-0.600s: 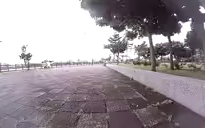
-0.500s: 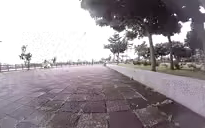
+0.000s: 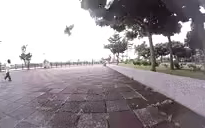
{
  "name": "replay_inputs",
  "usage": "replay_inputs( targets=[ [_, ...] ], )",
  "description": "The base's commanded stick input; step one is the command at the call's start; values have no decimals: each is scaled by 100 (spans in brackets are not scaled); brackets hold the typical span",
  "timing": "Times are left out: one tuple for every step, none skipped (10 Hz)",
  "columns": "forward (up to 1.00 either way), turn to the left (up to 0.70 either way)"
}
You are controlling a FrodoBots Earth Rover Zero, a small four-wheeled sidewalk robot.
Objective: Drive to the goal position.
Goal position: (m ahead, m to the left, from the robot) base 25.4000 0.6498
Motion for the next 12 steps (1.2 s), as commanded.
replay_inputs(
  targets=[
    [100,0],
    [100,0],
    [100,0],
    [51,0],
    [5,0],
    [8,0],
    [46,0],
    [85,0],
    [100,0],
    [100,0],
    [100,0],
    [100,0]
  ],
)
